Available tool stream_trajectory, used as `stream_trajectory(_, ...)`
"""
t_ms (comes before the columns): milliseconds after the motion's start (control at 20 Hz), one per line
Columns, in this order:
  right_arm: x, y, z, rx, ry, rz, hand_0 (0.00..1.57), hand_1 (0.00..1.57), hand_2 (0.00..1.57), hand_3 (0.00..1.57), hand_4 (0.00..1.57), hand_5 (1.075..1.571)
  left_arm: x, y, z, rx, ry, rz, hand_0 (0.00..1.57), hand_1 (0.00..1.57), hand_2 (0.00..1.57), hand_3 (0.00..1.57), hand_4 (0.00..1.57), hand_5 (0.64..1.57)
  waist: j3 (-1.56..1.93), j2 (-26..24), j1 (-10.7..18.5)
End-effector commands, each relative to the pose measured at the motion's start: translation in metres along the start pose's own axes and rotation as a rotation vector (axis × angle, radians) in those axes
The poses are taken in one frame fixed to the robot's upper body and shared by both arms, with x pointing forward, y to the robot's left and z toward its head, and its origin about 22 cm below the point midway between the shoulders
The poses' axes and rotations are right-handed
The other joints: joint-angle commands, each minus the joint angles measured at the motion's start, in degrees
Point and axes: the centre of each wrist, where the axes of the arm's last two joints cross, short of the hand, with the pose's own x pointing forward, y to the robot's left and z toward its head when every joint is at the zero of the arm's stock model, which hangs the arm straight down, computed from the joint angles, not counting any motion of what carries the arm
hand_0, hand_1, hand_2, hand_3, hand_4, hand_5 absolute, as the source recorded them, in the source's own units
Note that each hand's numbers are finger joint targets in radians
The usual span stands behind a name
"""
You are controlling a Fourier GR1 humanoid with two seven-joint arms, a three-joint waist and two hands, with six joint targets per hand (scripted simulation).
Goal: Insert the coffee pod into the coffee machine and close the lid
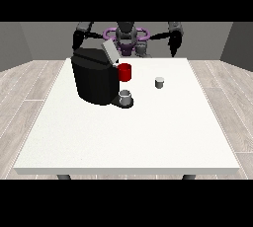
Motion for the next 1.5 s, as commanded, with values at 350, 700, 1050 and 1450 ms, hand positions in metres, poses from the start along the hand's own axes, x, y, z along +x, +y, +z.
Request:
stream_trajectory(350,0.036,0.029,-0.016,0.033,-0.161,0.07,0.0,0.0,0.0,0.0,0.0,1.571,-0.01,0.073,-0.039,-0.008,0.141,-0.288,0.0,0.0,0.0,0.0,0.0,1.571,0.0,8.8,-7.1)
stream_trajectory(700,0.023,0.037,-0.015,0.034,-0.079,0.044,0.0,0.0,0.0,0.0,0.0,1.571,-0.031,0.053,-0.053,-0.096,0.189,-0.351,0.0,0.0,0.0,0.0,0.0,1.571,0.01,8.8,-6.5)
stream_trajectory(1050,0.026,0.042,-0.033,0.043,-0.029,0.008,0.0,0.0,0.0,0.0,0.0,1.571,-0.02,0.043,-0.082,-0.05,0.171,-0.441,0.26,0.26,0.59,0.25,0.0,1.571,0.02,10.0,-6.0)
stream_trajectory(1450,0.037,0.045,-0.054,0.049,-0.015,0.025,0.0,0.0,0.0,0.0,0.0,1.571,-0.022,0.017,-0.095,-0.064,0.066,-0.621,1.07,1.07,1.13,0.93,0.46,1.571,0.01,10.6,-4.7)
